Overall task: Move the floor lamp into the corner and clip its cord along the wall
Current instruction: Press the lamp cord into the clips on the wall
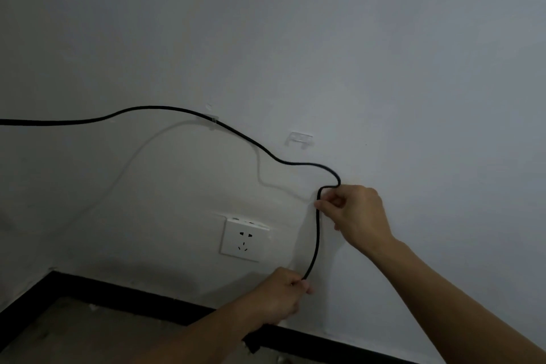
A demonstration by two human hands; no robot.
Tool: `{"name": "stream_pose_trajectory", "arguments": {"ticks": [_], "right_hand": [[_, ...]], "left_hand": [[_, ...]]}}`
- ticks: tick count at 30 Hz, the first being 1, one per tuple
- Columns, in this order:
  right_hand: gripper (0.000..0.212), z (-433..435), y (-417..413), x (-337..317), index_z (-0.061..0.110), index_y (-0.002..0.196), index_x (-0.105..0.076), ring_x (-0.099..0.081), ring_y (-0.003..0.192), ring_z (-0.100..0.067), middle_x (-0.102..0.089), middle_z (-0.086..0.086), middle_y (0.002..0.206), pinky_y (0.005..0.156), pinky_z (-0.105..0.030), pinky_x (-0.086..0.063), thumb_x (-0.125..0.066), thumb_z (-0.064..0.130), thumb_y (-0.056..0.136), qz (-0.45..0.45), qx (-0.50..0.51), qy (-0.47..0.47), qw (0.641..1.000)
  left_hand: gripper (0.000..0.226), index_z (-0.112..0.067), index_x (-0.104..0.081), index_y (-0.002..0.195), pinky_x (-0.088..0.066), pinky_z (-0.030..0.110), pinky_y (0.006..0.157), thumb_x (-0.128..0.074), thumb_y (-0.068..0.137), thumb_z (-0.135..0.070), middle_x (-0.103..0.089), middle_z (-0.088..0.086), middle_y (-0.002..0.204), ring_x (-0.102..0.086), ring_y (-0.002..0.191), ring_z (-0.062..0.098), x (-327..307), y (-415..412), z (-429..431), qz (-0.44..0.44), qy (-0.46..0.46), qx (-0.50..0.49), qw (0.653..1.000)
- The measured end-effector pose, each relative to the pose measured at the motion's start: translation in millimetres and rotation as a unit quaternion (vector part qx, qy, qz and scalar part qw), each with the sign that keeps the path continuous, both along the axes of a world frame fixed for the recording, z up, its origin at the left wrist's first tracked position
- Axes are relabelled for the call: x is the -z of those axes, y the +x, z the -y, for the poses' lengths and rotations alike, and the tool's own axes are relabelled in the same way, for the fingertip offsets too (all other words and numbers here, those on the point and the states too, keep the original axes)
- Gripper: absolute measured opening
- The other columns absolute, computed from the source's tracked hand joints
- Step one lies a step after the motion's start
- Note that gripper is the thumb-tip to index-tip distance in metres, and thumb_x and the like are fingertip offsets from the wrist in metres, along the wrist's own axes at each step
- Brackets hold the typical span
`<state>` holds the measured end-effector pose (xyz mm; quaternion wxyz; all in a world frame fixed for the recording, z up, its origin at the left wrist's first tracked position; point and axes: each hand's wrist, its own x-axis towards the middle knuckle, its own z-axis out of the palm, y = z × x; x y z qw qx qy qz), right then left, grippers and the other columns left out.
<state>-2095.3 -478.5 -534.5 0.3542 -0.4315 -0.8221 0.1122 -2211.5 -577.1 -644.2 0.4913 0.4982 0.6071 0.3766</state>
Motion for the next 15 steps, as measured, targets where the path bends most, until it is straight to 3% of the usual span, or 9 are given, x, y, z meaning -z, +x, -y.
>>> {"name": "stream_pose_trajectory", "arguments": {"ticks": [6,11,15], "right_hand": [[0.016,0,-7,3,0.032,0.062,-0.061,-0.065,0.063,-0.014,-0.064,0.013,0.057,0.059,-0.029,-0.051,-0.071,0.035,0.074,0.018,0.062,0.017,0.998],[0.03,0,-2,1,0.034,0.055,-0.055,-0.063,0.061,-0.011,-0.064,0.014,0.057,0.055,-0.026,-0.048,-0.072,0.052,0.071,0.043,0.096,0.028,0.994],[0.025,-2,4,0,0.033,0.06,-0.061,-0.064,0.057,-0.009,-0.067,0.013,0.06,0.06,-0.031,-0.056,-0.075,0.05,0.072,0.08,0.066,-0.009,0.995]], "left_hand": [[0.029,-0.008,-0.065,0.106,-0.031,0.01,0.035,-0.041,0.099,-0.022,-0.046,-0.001,0.054,-0.04,0.027,-0.003,0,-2,-3,-0.035,0.021,0.014,0.999],[0.03,-0.002,-0.067,0.109,-0.037,0.018,0.052,-0.045,0.097,-0.02,-0.047,-0.002,0.052,-0.045,0.047,0.003,4,-2,-8,-0.058,0.04,0.02,0.997],[0.029,0.0,-0.069,0.1,-0.04,0.022,0.062,-0.048,0.096,-0.02,-0.046,-0.002,0.053,-0.045,0.049,0.005,6,-1,-11,-0.066,0.041,0.026,0.997]]}}
